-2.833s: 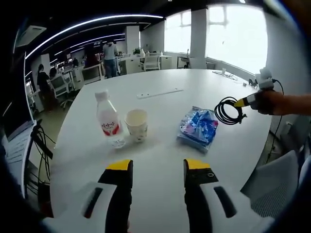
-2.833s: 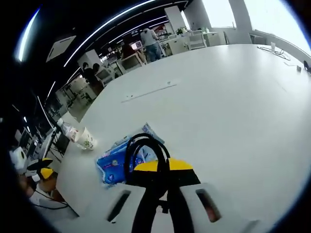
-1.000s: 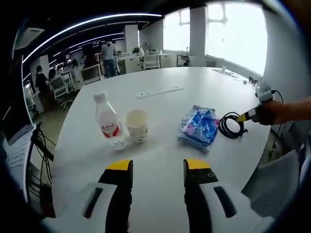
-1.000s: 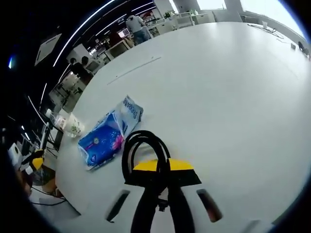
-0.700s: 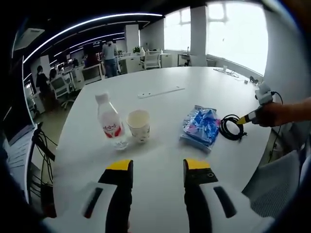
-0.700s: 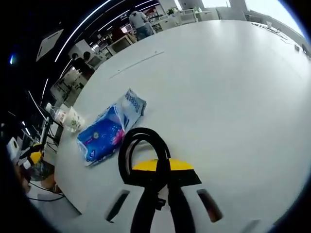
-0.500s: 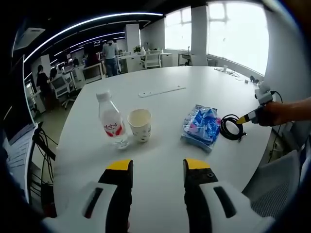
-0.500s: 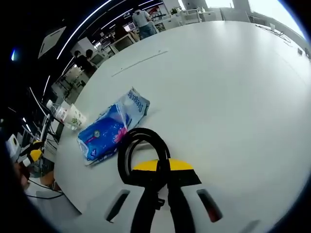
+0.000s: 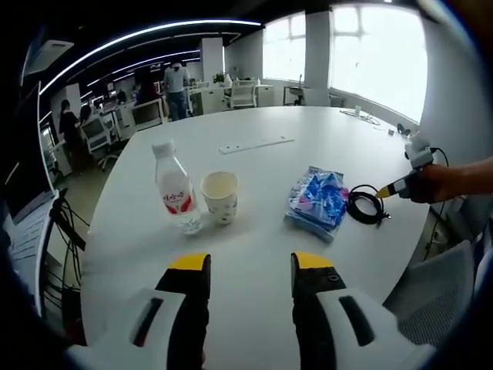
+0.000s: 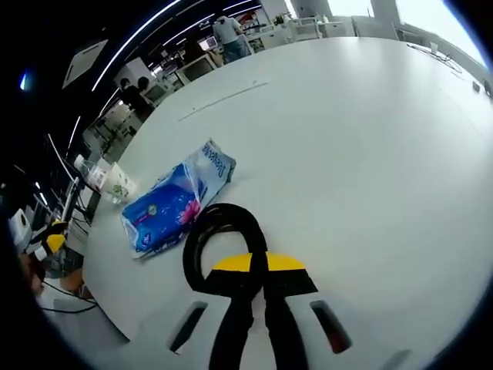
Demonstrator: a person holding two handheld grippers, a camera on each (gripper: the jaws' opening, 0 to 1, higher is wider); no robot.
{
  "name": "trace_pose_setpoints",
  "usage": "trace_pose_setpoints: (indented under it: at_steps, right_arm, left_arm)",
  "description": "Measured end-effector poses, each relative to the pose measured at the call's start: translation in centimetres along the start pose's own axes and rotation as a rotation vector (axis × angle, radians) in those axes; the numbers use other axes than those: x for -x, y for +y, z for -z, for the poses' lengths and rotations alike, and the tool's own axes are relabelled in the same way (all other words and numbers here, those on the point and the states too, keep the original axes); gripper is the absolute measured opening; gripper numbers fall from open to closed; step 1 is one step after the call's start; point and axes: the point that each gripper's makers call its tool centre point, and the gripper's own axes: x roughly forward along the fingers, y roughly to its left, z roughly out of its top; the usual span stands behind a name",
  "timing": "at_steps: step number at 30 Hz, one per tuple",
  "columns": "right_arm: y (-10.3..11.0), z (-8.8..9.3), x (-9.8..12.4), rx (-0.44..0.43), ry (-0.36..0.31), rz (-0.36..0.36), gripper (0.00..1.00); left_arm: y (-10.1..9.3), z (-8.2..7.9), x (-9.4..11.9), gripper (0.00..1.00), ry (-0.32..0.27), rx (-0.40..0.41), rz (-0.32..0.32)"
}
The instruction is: Arrange the tabletop items into an orderly group along one side of the table until the central work area is clear of visible clutter.
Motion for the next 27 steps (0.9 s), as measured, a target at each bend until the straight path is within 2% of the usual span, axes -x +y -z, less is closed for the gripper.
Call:
trace_pose_setpoints:
  at_steps: [17,27]
  right_arm:
    - [-0.5,-0.7,0.2,0.035,-0.014,0.017,0.0]
    - [0.1,-1.6,0.8,0.057,-0.038,0.013,0.0]
  left_arm:
    - [0.1,0.1,0.0,0.42,-0.006,0.005,0.005]
    - [0.0,0.3,0.1,0.42,-0.009,0.009,0.009]
